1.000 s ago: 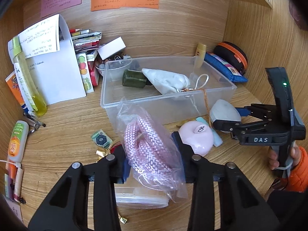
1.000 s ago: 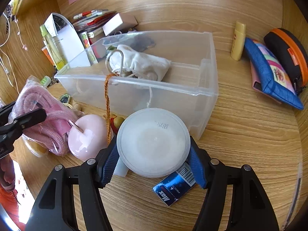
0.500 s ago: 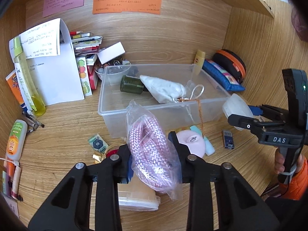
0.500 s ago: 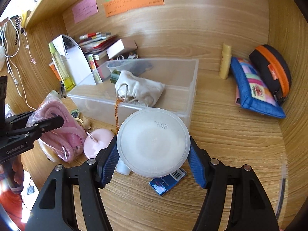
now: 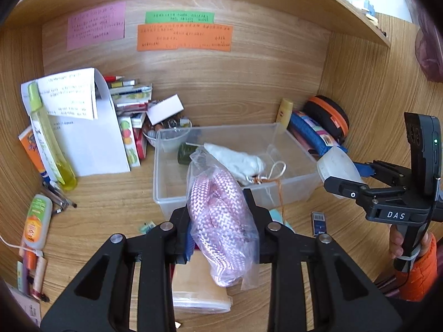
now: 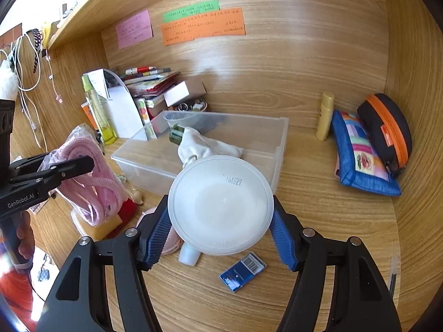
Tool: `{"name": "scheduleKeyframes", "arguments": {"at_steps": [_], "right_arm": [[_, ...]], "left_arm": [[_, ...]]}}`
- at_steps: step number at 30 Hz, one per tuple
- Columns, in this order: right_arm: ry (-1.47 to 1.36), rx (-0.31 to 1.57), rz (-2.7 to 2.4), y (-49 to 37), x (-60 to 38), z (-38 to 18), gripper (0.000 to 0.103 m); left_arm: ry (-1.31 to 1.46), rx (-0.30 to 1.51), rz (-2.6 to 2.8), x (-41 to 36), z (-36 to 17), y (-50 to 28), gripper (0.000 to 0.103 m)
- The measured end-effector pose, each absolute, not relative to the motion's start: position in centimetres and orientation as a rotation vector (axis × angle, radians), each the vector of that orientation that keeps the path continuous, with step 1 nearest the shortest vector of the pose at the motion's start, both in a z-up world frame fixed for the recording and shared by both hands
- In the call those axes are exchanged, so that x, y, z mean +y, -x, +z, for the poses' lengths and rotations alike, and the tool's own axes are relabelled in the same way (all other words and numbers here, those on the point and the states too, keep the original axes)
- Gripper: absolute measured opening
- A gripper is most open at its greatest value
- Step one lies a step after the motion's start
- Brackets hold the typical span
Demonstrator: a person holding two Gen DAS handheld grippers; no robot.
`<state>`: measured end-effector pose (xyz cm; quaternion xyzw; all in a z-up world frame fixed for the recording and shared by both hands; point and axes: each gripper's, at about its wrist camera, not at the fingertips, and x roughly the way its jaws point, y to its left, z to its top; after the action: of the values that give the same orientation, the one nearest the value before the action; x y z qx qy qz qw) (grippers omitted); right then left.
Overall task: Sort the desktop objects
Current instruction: 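Carry rope bag and white jar into the clear bin and open both tools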
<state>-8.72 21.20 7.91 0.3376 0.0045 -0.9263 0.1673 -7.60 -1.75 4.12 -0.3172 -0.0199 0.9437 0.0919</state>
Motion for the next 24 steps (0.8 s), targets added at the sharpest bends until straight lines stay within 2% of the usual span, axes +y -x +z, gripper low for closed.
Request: {"name": "scheduleKeyframes", "arguments": {"at_steps": [24], "right_arm": [[-0.902, 0.021, -2.65, 13.0, 21.2, 10.5, 0.063]], "left_arm": [[0.888, -0.014, 2.842, -2.8, 7.7, 12.5, 0.029]]}}
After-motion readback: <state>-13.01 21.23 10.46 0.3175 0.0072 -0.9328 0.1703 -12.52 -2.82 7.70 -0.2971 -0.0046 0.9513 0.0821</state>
